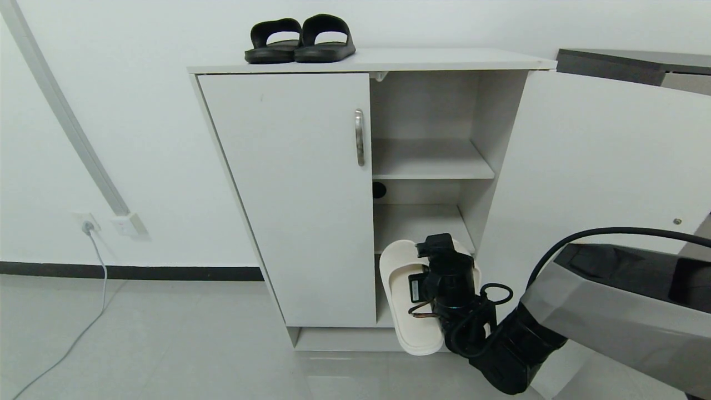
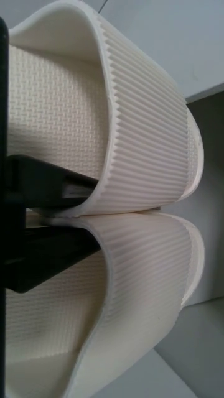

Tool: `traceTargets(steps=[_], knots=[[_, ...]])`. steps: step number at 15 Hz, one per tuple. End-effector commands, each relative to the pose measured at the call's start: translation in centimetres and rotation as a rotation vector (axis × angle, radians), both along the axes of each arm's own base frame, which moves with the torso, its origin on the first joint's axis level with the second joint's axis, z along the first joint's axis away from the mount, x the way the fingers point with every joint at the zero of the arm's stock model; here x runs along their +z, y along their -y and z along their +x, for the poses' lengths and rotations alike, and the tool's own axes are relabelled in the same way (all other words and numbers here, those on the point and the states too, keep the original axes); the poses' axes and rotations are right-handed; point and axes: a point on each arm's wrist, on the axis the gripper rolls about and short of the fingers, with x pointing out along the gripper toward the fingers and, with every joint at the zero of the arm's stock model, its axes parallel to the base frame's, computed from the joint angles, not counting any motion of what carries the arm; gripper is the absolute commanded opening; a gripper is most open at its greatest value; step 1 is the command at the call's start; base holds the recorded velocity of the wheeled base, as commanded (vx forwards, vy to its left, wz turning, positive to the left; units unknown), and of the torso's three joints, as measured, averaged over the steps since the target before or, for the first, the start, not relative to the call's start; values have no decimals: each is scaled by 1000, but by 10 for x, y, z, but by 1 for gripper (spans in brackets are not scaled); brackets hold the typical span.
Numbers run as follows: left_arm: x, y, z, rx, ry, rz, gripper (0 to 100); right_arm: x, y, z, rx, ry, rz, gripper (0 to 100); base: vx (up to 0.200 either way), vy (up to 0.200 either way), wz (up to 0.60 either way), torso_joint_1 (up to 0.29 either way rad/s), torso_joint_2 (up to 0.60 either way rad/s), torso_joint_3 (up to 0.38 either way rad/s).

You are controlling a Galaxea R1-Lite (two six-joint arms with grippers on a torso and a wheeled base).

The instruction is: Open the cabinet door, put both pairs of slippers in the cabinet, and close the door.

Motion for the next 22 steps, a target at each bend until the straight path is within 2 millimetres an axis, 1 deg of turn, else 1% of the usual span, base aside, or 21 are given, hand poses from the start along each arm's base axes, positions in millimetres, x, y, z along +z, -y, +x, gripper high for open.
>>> traceTargets(steps=[1,8,10,12,14,16,20,22], knots=[[0,0,0,0,-2,0,0,1,0,0,0,3,2,0,0,0,0,7,2,-168],[0,0,0,0,-2,-1,0,9,-2,4,-11,33,29,0,0,0,0,2,4,-189],[0,0,0,1,0,-3,0,13,1,11,-50,51,37,0,0,0,0,4,1,-47],[0,0,0,1,-2,-3,0,15,5,24,-107,78,53,0,0,0,0,0,0,0],[0,0,0,1,0,-1,0,16,7,27,-114,131,77,0,0,0,0,0,0,0],[0,0,0,1,0,-1,0,13,8,31,-117,182,70,0,0,0,0,0,0,0],[0,0,0,1,0,-1,0,11,9,32,-118,183,84,0,0,0,0,0,0,0],[0,0,0,1,-2,-1,0,-1,8,33,-119,161,86,0,0,0,0,0,0,0]])
